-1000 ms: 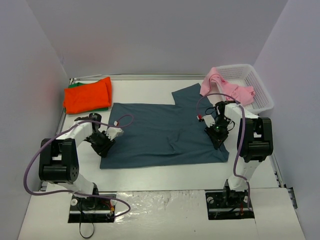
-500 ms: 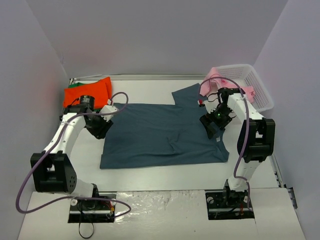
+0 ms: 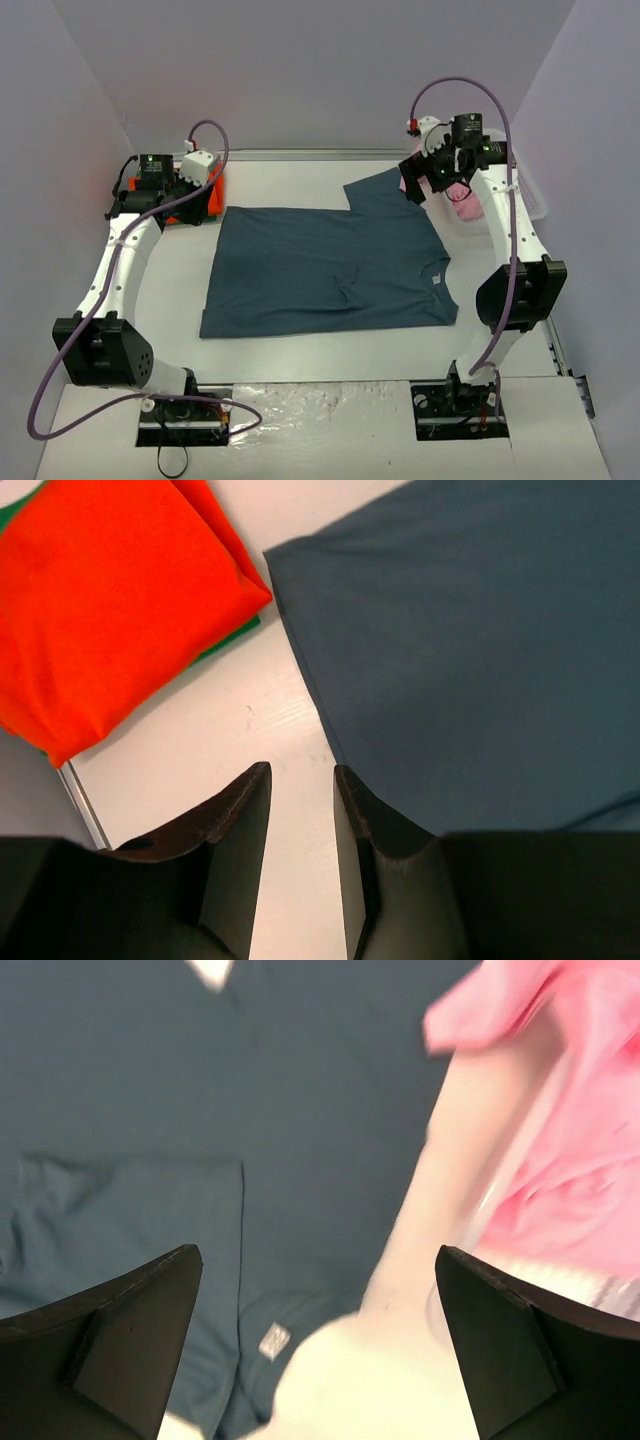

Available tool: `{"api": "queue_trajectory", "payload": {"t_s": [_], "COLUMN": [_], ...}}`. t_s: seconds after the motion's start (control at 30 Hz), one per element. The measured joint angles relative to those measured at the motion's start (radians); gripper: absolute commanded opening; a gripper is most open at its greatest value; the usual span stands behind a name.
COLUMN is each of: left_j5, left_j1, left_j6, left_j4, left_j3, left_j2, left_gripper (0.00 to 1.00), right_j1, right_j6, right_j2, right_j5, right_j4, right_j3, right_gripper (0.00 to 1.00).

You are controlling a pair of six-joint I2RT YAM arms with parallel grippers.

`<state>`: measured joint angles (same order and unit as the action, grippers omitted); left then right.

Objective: Fold and stack the t-shirts
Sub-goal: Grap the side of the flattened tshirt furthest away from the robot with both arms

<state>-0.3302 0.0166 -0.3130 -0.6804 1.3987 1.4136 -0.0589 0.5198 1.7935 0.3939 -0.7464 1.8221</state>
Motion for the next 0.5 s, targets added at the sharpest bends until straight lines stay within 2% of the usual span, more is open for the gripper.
{"api": "queue_trajectory", "payload": {"t_s": [0.1, 0.2, 0.3, 0.4, 0.5], "left_j5": [0.021, 0.038, 0.052, 0.091, 0.114], "left_j1": [0.0, 0.0, 0.008, 0.036, 0.068], "left_j6": [0.039, 0.08, 0.107, 0.098, 0.068], "left_j4": [0.041, 0.071, 0.082, 0.09, 0.108], "left_j3": [0.034, 0.04, 0.048, 0.069, 0.071], "left_j2": [0.033, 0.051, 0.073, 0.11, 0.143], "left_gripper": [0.3, 0.38, 0.42, 0.66, 0.75], "right_j1": [-0.032, -0.055, -0.058, -0.073, -0.101], "right_j6": [-0.061, -0.181, -0.237, -0.229, -0.206], "right_j2": [-0.061, -0.106, -0.015, 0.149, 0.248], "right_j5": [0.025, 0.103, 0.231, 0.274, 0.244], "right_j4": [0.119, 0.235, 0.235, 0.216, 0.17], "right_j3": [-0.007, -0.056, 0.008, 0.116, 0.115], "right_gripper": [1.0, 1.0, 1.0, 1.0, 1.0]}}
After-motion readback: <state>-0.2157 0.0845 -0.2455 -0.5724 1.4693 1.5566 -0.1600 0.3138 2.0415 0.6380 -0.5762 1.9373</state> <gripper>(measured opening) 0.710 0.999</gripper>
